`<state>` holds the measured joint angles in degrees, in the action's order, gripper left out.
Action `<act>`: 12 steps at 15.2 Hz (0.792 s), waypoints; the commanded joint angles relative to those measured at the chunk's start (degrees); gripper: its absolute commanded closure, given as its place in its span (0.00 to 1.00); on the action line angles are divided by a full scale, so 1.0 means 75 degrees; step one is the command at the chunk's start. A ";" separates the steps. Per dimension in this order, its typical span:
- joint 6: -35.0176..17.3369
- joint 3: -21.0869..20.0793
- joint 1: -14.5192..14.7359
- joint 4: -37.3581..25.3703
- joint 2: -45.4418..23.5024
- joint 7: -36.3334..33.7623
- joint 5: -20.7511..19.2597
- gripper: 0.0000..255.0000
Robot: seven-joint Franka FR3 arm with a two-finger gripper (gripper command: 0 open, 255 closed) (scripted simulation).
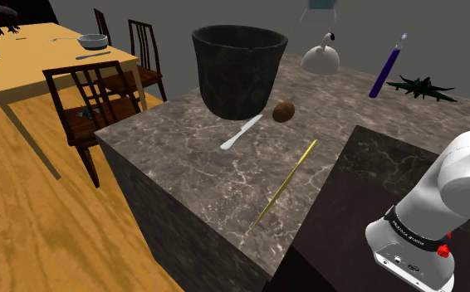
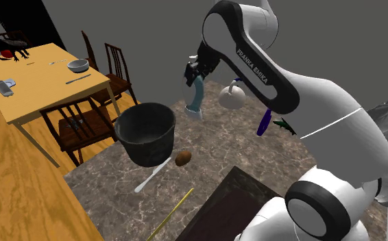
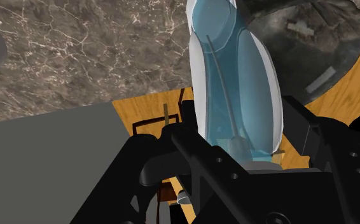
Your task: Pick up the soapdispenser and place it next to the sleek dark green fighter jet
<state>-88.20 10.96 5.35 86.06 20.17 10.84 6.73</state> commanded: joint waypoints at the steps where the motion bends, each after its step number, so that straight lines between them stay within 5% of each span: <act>1: 0.0244 0.0036 0.0012 -0.0426 -0.0184 -0.0007 0.0034 1.00; 4: 0.0556 0.0082 0.0026 -0.0973 -0.0423 -0.0020 0.0083 1.00; 12: 0.0419 0.0944 -0.0361 0.0474 0.0739 0.1241 -0.0073 1.00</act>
<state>-85.18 16.75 3.01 88.98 25.16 18.47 6.28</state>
